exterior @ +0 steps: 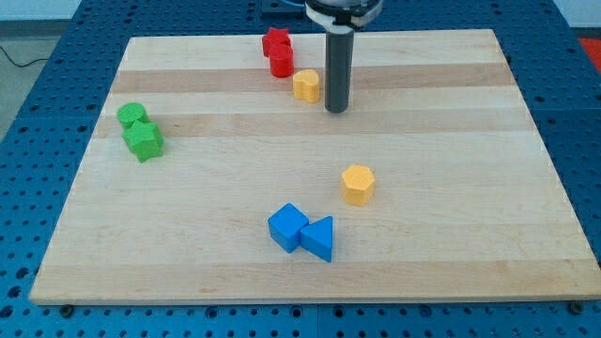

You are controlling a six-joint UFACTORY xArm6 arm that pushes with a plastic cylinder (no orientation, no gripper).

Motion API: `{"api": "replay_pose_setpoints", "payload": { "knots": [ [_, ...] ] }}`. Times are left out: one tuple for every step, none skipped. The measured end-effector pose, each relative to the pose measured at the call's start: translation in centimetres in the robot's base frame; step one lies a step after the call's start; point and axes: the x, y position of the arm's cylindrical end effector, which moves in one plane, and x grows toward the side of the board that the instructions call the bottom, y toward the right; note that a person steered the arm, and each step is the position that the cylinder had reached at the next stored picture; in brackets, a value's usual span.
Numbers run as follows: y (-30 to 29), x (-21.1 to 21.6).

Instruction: Place the yellow heart towards the red circle

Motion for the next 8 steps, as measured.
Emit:
{"api": "replay_pose_setpoints", "payload": {
  "knots": [
    [-1.7, -1.5],
    [-4.1, -2.1],
    [-4.6, -1.6],
    [-4.6, 0.2],
    [-5.0, 0.0],
    [-5.2, -1.2],
    [-5.2, -2.0],
    [-5.9, -2.0]
  ]
}}
